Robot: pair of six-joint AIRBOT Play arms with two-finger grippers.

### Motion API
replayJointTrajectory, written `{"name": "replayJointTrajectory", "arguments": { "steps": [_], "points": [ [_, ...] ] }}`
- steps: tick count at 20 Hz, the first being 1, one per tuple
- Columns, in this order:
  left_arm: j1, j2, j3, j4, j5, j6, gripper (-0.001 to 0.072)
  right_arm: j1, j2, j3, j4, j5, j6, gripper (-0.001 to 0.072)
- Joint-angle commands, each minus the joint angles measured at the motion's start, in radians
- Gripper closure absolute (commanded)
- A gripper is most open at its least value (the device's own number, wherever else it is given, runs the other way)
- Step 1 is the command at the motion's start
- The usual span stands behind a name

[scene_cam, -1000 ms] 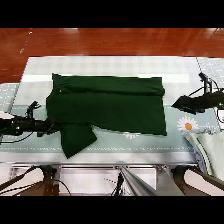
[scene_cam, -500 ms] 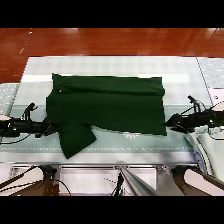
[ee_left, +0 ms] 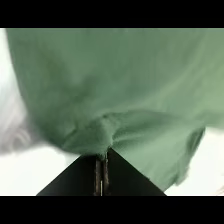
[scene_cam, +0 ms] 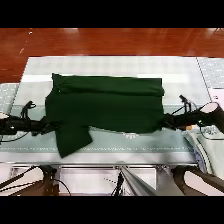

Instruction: Fold the shirts.

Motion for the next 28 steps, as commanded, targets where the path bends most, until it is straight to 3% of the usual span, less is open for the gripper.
{"name": "replayJointTrajectory", "arguments": {
  "steps": [1,4,6,9,12,17,22,23,26,28],
  "points": [
    [0.001,0.025,0.163,-0.054,-0.077,0.000,0.0687,0.013,0.076,0.138,0.046,0.013,-0.021,0.0681],
    [-0.006,0.031,0.359,-0.213,-0.048,0.000,0.0687,0.014,0.088,0.292,0.104,-0.111,-0.017,0.0682],
    [-0.057,0.014,0.434,-0.299,0.056,0.000,0.0687,0.014,0.031,0.360,0.142,-0.192,-0.024,0.0682],
    [-0.173,-0.084,0.535,-0.301,0.152,-0.001,0.0687,0.014,-0.106,0.452,0.151,-0.243,-0.026,0.0682],
    [-0.242,-0.260,0.697,-0.302,0.167,-0.013,0.0686,0.020,-0.233,0.536,0.195,-0.280,-0.036,0.0682],
    [-0.243,-0.515,0.922,-0.302,0.152,-0.111,0.0686,0.095,-0.389,0.595,0.190,-0.435,-0.036,0.0682],
    [-0.235,-0.623,0.975,-0.300,0.144,-0.113,0.0685,0.115,-0.478,0.595,0.180,-0.466,-0.036,0.0681],
    [-0.232,-0.635,0.975,-0.301,0.138,-0.113,0.0652,0.115,-0.485,0.595,0.163,-0.466,-0.035,0.0681],
    [-0.205,-0.644,0.975,-0.300,0.116,-0.114,0.0375,0.115,-0.487,0.595,0.069,-0.467,-0.026,0.0681],
    [-0.171,-0.642,0.976,-0.301,0.063,-0.119,0.0371,0.115,-0.487,0.595,0.016,-0.465,-0.004,0.0681]
  ]
}}
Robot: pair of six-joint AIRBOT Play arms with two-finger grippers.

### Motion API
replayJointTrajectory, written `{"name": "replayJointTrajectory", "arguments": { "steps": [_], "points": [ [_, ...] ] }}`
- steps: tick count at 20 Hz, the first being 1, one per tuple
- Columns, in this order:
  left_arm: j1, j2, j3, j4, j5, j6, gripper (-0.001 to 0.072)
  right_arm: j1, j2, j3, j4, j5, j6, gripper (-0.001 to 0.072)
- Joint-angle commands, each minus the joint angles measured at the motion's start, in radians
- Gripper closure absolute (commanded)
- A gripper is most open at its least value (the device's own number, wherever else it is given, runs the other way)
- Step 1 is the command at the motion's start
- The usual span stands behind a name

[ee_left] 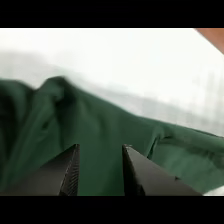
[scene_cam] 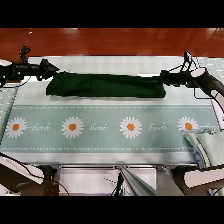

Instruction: Fold the shirts.

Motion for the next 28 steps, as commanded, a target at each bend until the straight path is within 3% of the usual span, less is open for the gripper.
{"name": "replayJointTrajectory", "arguments": {
  "steps": [1,7,9,10,14,15,18,26,28],
  "points": [
    [0.051,-0.013,0.006,0.000,-0.093,-0.014,0.0371,0.002,-0.010,0.001,-0.092,0.000,0.029,0.0680],
    [0.126,-0.008,0.006,-0.001,-0.320,-0.017,0.0371,0.002,-0.007,0.001,-0.202,0.118,0.029,0.0662],
    [0.129,0.004,0.006,-0.001,-0.352,-0.017,0.0371,0.000,0.011,0.001,-0.237,0.148,0.029,0.0331],
    [0.129,0.013,0.006,-0.001,-0.354,-0.016,0.0371,-0.006,0.031,0.001,-0.261,0.155,0.030,0.0257],
    [0.128,0.047,0.006,-0.001,-0.359,-0.012,0.0371,-0.087,0.100,0.001,-0.280,0.146,0.114,0.0236],
    [0.127,0.048,0.006,-0.001,-0.359,-0.012,0.0371,-0.123,0.095,0.000,-0.194,0.166,0.105,0.0235],
    [0.117,0.048,0.006,-0.001,-0.359,-0.012,0.0371,-0.198,0.039,0.000,0.138,0.264,-0.059,0.0097],
    [0.066,0.048,0.006,-0.001,-0.359,-0.003,0.0372,-0.128,-0.136,0.000,0.330,0.297,-0.086,0.0092],
    [0.053,0.048,0.006,-0.002,-0.359,0.000,0.0372,-0.080,-0.158,0.000,0.329,0.264,-0.073,0.0128]
  ]
}}
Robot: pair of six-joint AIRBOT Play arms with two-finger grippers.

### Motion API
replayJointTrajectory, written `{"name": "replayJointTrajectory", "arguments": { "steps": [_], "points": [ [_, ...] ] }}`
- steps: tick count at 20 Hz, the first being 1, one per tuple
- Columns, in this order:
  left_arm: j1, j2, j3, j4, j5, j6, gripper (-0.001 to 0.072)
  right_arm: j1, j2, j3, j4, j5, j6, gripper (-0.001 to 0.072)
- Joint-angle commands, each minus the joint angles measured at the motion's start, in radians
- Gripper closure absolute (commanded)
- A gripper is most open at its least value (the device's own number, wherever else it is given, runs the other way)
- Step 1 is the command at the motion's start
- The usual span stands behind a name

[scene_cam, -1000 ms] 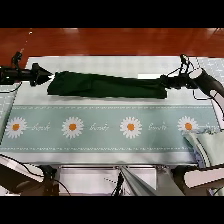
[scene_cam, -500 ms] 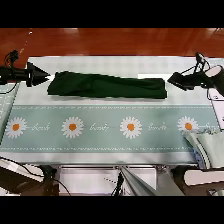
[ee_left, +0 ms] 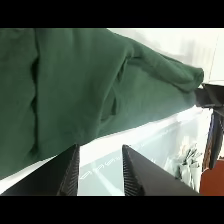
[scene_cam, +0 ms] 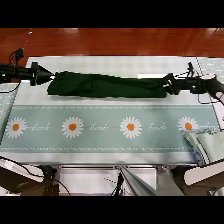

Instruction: Fold the shirts.

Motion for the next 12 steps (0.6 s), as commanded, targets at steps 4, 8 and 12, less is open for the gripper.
{"name": "replayJointTrajectory", "arguments": {
  "steps": [4,8,12],
  "points": [
    [-0.032,0.005,0.000,-0.082,0.002,0.003,0.0402,0.087,0.011,-0.002,0.049,-0.038,-0.020,0.0680],
    [-0.063,0.043,0.000,-0.210,-0.006,0.048,0.0687,0.072,0.237,-0.002,-0.031,0.053,-0.025,0.0681],
    [-0.212,0.092,0.000,-0.217,0.001,0.059,0.0687,0.100,0.485,-0.002,-0.148,0.174,0.089,0.0681]
  ]
}}
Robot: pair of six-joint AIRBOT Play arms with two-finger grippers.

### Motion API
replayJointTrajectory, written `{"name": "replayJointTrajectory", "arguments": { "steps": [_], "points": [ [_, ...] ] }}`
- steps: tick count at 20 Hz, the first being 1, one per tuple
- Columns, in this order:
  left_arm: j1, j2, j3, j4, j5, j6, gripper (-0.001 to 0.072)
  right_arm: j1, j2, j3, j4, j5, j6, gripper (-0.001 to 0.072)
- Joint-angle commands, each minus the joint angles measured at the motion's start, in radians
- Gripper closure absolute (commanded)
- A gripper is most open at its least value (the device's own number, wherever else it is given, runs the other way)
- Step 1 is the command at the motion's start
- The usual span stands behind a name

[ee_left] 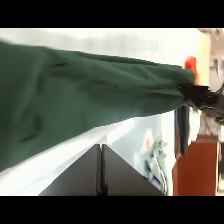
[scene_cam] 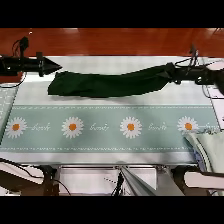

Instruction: Fold the shirts.

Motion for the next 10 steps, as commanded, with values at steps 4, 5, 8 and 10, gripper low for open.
{"name": "replayJointTrajectory", "arguments": {
  "steps": [4,5,8,10],
  "points": [
    [-0.301,0.023,0.000,-0.016,0.055,0.016,0.0687,0.097,0.389,0.001,-0.249,0.132,0.250,0.0681],
    [-0.352,0.022,0.000,-0.010,0.069,0.016,0.0687,0.116,0.441,0.001,-0.294,0.147,0.296,0.0681],
    [-0.492,0.022,0.000,-0.008,0.088,0.016,0.0688,0.157,0.584,0.001,-0.402,0.203,0.413,0.0681],
    [-0.568,0.022,0.000,0.009,0.100,0.004,0.0688,0.161,0.666,0.001,-0.422,0.248,0.462,0.0681]
  ]
}}
